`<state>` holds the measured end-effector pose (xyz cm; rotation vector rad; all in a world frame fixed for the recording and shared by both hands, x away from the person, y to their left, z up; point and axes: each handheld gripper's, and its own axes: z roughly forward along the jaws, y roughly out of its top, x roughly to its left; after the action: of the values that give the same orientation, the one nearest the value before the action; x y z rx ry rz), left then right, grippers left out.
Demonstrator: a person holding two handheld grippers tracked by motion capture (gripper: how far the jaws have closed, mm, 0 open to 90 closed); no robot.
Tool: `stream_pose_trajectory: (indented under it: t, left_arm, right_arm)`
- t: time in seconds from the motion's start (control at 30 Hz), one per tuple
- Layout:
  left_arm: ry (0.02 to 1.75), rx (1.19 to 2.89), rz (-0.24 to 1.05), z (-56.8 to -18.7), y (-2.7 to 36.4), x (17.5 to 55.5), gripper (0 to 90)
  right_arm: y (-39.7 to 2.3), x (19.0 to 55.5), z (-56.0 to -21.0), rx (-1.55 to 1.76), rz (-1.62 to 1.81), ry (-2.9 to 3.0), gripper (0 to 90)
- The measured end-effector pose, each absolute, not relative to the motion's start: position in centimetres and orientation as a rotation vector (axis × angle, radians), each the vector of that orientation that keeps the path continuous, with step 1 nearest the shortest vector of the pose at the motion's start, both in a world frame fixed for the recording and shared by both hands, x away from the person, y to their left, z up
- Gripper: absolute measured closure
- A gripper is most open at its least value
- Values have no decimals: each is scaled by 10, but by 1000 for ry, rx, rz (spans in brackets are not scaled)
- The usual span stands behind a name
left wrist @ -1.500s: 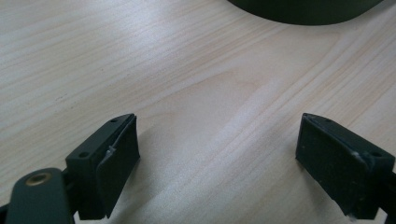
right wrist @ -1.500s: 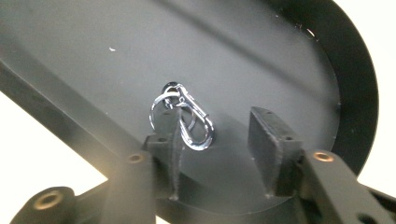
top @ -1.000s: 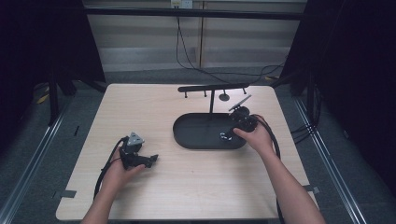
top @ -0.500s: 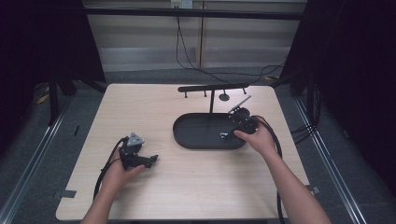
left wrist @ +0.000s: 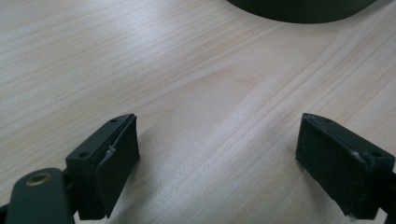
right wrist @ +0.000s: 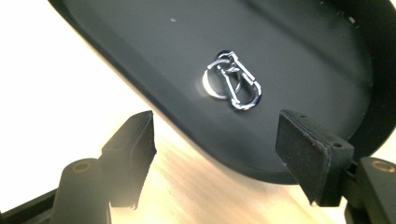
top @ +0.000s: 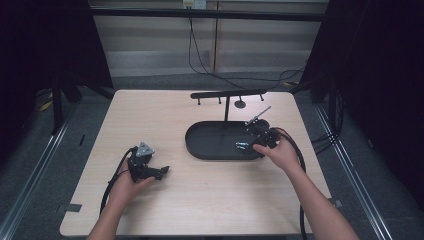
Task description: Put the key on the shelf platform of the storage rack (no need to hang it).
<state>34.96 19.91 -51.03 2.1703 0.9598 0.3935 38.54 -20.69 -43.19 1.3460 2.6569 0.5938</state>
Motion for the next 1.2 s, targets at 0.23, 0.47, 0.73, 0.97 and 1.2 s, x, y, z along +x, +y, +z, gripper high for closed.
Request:
stream_pose_trajectory:
  t: [0.23,0.47,0.73,0.97,1.2]
  left_arm:
    - [960,2170,394,-510,199,350,131]
    - [960,2171,393,-510,199,350,131]
    - [960,2170,394,-510,199,350,130]
    - [960,2170,393,-510,199,350,130]
    - [959,2171,393,-510,199,349,130]
  right_arm:
    - [-211,377,-433,1323,600,2670,277]
    - [-216,370,-433,1318,612,2675,275]
    - [-222,361,-433,1303,617,2672,272]
    - [-229,353,-435,1292,616,2683,268]
    - [-237,347,-437,1289,619,2688,266]
